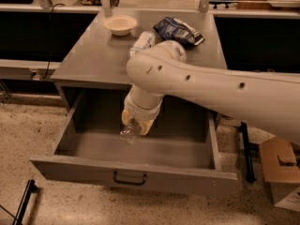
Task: Pick water bottle from top drawer and place on counter
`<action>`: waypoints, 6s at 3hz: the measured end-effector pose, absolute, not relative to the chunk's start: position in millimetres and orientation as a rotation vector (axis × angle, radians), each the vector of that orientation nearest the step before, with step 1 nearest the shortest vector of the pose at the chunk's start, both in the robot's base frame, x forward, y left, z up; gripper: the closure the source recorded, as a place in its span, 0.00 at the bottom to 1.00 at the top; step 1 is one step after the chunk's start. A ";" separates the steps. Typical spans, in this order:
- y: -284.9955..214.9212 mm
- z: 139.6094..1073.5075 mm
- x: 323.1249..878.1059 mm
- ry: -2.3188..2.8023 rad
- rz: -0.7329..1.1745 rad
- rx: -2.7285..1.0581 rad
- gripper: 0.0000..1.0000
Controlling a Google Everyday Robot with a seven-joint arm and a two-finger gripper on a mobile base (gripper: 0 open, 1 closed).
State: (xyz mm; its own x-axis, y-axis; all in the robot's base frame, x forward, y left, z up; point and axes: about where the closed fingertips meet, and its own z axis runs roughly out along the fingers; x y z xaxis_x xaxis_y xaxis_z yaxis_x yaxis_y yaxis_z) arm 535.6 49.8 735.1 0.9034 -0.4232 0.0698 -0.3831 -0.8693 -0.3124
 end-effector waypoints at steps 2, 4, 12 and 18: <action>6.5 852.3 514.9 0.573 -0.244 -2.600 1.00; -8.1 941.3 520.2 0.510 -0.403 -2.541 1.00; -45.8 885.5 675.2 0.623 -0.897 -2.726 0.00; -68.7 929.4 686.5 0.877 -0.844 -2.477 0.00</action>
Offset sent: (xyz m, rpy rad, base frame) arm -0.0245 -0.0643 0.1877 0.2310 -0.1341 0.0184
